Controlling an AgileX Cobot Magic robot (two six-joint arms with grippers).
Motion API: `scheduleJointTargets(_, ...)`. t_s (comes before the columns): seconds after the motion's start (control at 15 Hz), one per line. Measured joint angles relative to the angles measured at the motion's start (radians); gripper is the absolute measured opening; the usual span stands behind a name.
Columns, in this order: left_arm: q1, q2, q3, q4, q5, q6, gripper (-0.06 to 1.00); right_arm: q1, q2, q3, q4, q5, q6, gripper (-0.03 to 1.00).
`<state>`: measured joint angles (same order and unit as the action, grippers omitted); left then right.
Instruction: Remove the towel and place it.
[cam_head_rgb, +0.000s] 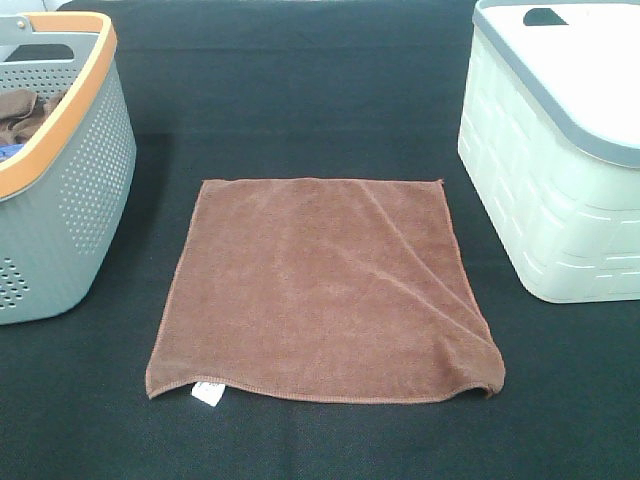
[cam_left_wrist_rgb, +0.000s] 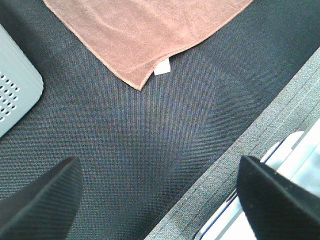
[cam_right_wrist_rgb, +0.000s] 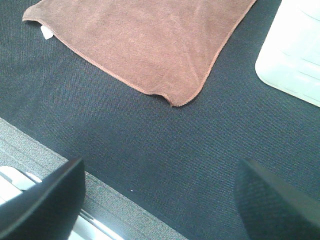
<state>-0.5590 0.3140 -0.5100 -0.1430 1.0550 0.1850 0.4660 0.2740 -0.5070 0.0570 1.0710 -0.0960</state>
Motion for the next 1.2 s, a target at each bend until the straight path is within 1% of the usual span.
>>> scheduleJointTargets(0.4,0.0,0.0,0.0,0.0,0.0,0.0,0.8,0.0,0.0,0.0,0.0,0.0,0.0,0.77)
scheduleJointTargets(0.47,0.021,0.0,0.0,-0.001,0.0,0.0,0.8,-0.005,-0.001,0.0,0.001,0.0,0.0,0.77)
scheduleJointTargets(0.53,0.073,-0.005,0.0,-0.001,0.0,0.0,0.8,-0.024,-0.001,0.0,0.005,0.0,0.0,0.77)
scheduleJointTargets(0.6,0.165,-0.021,0.0,-0.001,0.0,0.0,0.8,-0.078,-0.002,0.0,0.009,0.0,0.0,0.77)
scheduleJointTargets(0.73,0.28,-0.059,0.0,-0.001,0.0,0.0,0.8,-0.176,-0.007,0.0,0.011,0.0,0.0,0.77)
scheduleJointTargets(0.8,0.335,-0.091,0.0,-0.001,-0.001,0.0,0.8,-0.24,-0.007,0.0,0.013,0.0,0.0,0.77)
scheduleJointTargets(0.87,0.335,-0.091,0.0,-0.001,-0.001,0.0,0.8,-0.24,-0.007,0.0,0.013,0.0,0.0,0.77)
scheduleJointTargets(0.93,0.4,-0.138,0.0,-0.001,-0.002,0.0,0.8,-0.286,-0.007,0.0,0.014,0.0,0.0,0.77)
scheduleJointTargets(1.0,0.435,-0.166,0.0,-0.001,-0.002,0.0,0.8,-0.323,-0.011,0.0,0.014,0.0,0.0,0.77)
scheduleJointTargets(1.13,0.485,-0.212,0.0,-0.001,-0.002,0.0,0.8,-0.38,-0.056,0.0,0.015,-0.001,0.0,0.77)
scheduleJointTargets(1.2,0.493,-0.226,0.0,0.0,-0.002,0.0,0.8,-0.423,-0.116,0.0,0.015,-0.002,0.0,0.77)
